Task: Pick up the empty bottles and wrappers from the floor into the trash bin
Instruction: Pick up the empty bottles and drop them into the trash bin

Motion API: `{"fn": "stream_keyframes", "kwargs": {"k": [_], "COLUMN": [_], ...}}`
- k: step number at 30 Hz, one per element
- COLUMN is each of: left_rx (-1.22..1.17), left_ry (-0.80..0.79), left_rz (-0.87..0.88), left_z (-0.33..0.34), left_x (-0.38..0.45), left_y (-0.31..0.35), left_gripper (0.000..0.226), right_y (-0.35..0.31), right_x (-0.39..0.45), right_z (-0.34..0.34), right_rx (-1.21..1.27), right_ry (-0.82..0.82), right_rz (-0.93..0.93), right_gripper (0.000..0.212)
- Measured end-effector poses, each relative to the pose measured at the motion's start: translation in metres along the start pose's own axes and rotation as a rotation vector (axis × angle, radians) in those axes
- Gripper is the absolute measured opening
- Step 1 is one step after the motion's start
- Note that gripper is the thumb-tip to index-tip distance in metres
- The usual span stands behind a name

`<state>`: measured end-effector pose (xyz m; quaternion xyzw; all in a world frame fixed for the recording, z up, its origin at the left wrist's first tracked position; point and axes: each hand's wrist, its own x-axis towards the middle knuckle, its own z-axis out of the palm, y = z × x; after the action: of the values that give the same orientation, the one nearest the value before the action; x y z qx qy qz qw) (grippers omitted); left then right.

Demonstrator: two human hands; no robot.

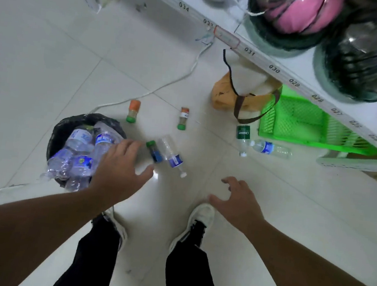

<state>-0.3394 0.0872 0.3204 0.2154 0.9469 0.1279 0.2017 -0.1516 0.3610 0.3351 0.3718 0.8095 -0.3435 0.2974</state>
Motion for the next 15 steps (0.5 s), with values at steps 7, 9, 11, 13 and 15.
{"fn": "stream_keyframes", "kwargs": {"k": [7,9,11,13,15], "left_rx": [0.018,0.024,0.029,0.029,0.023], "left_ry": [-0.09,-0.115,-0.16,-0.199,-0.218], "left_rz": [0.052,0.064,0.068,0.08,0.108], "left_z": [0.013,0.016,0.019,0.022,0.027], "left_x": [-0.001,-0.001,0.002,0.004,0.003], "left_y": [0.074,0.087,0.098,0.105,0.108], "left_gripper": [0.071,0.072,0.073,0.074,0.073], "right_y": [0.065,0.077,0.088,0.095,0.1], "right_x": [-0.006,-0.008,-0.011,-0.013,-0.017], "right_z": [-0.046,-0.055,-0.06,-0.06,-0.055], "right_rx": [0.058,0.069,0.077,0.081,0.094], "right_ry": [0.039,0.063,0.076,0.085,0.091], "right_rz": [0.048,0.067,0.096,0.134,0.175], "right_gripper": [0.076,0.076,0.076,0.076,0.076]}}
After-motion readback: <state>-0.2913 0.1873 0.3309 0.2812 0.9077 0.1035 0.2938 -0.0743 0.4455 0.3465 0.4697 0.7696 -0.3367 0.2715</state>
